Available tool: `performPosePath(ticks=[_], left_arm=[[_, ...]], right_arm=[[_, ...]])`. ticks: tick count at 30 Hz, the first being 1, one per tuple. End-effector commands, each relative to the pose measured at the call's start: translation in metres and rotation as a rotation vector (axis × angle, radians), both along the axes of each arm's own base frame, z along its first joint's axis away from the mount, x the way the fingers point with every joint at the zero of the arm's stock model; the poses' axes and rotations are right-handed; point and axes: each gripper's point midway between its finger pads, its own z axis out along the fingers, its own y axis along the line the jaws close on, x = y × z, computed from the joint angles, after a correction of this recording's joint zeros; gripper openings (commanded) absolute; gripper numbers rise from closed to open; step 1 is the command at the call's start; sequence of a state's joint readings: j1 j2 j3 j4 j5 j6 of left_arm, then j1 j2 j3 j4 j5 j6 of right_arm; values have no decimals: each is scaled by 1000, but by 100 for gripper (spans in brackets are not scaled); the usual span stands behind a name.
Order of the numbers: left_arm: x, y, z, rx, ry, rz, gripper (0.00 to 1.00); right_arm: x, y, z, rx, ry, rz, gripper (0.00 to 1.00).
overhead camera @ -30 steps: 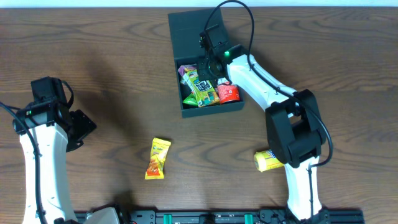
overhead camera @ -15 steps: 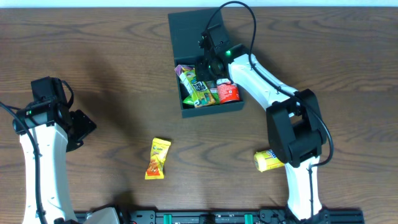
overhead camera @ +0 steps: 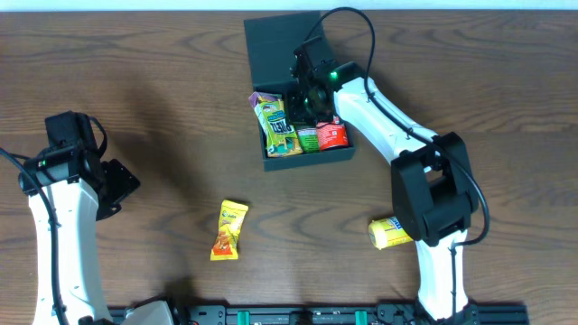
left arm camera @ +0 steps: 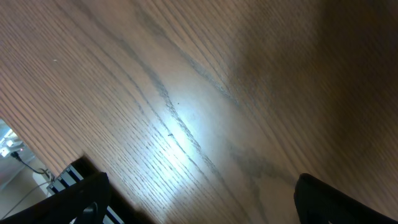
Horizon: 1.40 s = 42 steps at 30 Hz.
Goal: Pack container
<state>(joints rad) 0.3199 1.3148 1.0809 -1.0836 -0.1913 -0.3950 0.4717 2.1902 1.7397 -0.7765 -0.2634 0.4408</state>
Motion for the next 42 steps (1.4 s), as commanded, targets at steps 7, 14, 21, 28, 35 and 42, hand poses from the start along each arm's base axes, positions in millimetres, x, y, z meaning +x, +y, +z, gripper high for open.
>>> performPosePath(ticks=[7, 14, 21, 28, 35, 42], left_arm=[[-2, 5, 0, 19, 13, 3, 95], [-2, 5, 0, 19, 13, 3, 95], [-2, 5, 0, 19, 13, 3, 95], [-2, 5, 0, 19, 13, 3, 95], [-2, 5, 0, 19, 13, 3, 95], [-2, 5, 0, 19, 13, 3, 95]], right_arm=[[-13, 30, 18, 0, -45, 32, 1], [-15, 26, 13, -104, -89, 26, 1], [-13, 11, 7, -246, -143, 5, 1], [-21, 16, -12, -268, -167, 23, 1], [-17, 12, -16, -292, -210, 22, 1], [-7, -4, 39, -292, -267, -3, 1]])
